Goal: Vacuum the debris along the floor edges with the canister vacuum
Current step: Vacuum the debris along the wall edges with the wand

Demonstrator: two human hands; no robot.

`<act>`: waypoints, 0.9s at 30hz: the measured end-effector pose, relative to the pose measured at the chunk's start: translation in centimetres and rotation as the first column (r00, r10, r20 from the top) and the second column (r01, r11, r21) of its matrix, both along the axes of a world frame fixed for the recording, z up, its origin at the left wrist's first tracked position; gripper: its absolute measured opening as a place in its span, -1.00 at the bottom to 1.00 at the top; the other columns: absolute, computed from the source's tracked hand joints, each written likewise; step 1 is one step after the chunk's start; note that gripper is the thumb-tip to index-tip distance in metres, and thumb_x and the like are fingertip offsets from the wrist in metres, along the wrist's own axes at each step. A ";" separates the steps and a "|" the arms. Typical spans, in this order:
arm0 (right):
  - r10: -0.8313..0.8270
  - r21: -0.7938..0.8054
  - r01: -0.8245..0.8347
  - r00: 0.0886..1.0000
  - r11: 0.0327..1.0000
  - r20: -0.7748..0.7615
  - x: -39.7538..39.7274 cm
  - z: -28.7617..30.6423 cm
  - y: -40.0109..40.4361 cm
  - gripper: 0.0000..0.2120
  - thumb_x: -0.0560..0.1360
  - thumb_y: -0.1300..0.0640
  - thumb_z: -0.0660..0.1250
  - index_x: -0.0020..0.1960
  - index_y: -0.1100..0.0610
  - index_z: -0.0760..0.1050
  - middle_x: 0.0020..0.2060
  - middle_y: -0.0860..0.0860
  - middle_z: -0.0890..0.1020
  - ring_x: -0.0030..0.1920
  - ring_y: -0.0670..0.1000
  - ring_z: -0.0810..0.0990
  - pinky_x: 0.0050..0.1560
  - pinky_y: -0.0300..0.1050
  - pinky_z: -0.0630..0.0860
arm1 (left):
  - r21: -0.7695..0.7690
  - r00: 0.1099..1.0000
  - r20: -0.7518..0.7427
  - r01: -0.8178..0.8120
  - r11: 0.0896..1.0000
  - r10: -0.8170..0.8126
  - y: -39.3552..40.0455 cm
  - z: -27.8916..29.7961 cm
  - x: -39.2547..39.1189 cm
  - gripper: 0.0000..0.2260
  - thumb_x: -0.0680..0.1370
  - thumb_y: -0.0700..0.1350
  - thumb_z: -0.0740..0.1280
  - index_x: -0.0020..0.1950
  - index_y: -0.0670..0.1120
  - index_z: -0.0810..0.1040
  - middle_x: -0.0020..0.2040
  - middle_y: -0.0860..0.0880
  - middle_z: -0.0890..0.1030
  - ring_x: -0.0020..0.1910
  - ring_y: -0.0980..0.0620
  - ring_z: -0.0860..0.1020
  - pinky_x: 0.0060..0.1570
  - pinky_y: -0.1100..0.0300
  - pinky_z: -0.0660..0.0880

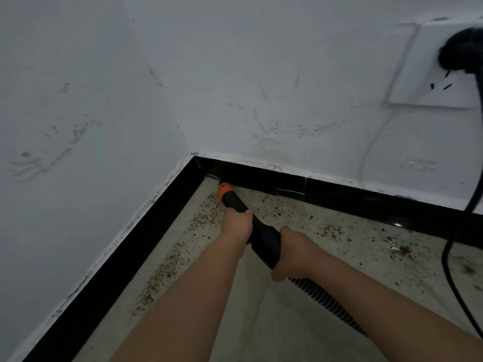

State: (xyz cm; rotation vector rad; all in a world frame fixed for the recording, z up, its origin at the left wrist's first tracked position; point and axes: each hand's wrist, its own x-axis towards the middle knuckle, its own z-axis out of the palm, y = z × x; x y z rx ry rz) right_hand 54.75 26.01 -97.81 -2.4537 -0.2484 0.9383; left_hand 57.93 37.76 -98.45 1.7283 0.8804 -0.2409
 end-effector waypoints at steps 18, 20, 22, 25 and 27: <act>-0.056 -0.130 0.056 0.998 0.990 0.002 -3.2 2.0 -8.5 -0.49 0.29 0.14 0.51 0.04 0.09 0.23 -0.23 -0.08 0.36 -0.18 -0.04 0.42 -0.34 -0.25 0.40 | -0.104 0.996 -0.023 0.083 0.991 -0.086 -8.7 1.2 -2.9 -0.48 0.61 -0.16 0.15 0.52 -0.15 0.02 0.35 -0.20 0.35 0.26 -0.22 0.41 0.19 -0.09 0.47; -0.054 -0.131 0.055 0.998 0.990 0.013 -3.5 2.0 -8.8 -0.48 0.29 0.14 0.51 0.04 0.09 0.22 -0.23 -0.07 0.36 -0.23 -0.07 0.41 -0.38 -0.27 0.37 | -0.118 0.996 -0.026 0.087 0.989 -0.091 -8.9 1.3 -3.2 -0.48 0.62 -0.15 0.15 0.52 -0.14 0.02 0.35 -0.19 0.35 0.25 -0.20 0.42 0.18 -0.09 0.48; -0.053 -0.129 0.056 0.998 0.990 0.024 -3.7 1.9 -8.9 -0.47 0.29 0.13 0.51 0.04 0.10 0.21 -0.24 -0.07 0.36 -0.28 -0.11 0.39 -0.40 -0.27 0.35 | -0.128 0.995 -0.019 0.092 0.987 -0.095 -8.9 1.5 -3.6 -0.49 0.61 -0.15 0.16 0.52 -0.14 0.04 0.35 -0.19 0.36 0.25 -0.20 0.43 0.18 -0.09 0.48; -0.056 -0.117 0.062 0.997 0.991 0.046 -3.9 1.8 -8.9 -0.48 0.28 0.13 0.52 0.04 0.10 0.22 -0.24 -0.08 0.36 -0.29 -0.14 0.37 -0.41 -0.28 0.33 | -0.119 0.993 0.005 0.115 0.986 -0.115 -8.7 1.8 -4.0 -0.48 0.62 -0.13 0.17 0.52 -0.14 0.04 0.35 -0.18 0.36 0.25 -0.18 0.43 0.18 -0.07 0.48; -0.065 -0.087 0.071 0.995 0.994 0.070 -4.0 1.8 -8.8 -0.49 0.28 0.13 0.52 0.02 0.09 0.24 -0.24 -0.09 0.37 -0.29 -0.16 0.38 -0.41 -0.30 0.33 | -0.098 0.990 0.028 0.140 0.985 -0.137 -8.3 1.7 -4.2 -0.47 0.61 -0.11 0.17 0.53 -0.15 0.03 0.36 -0.17 0.36 0.26 -0.17 0.43 0.19 -0.04 0.48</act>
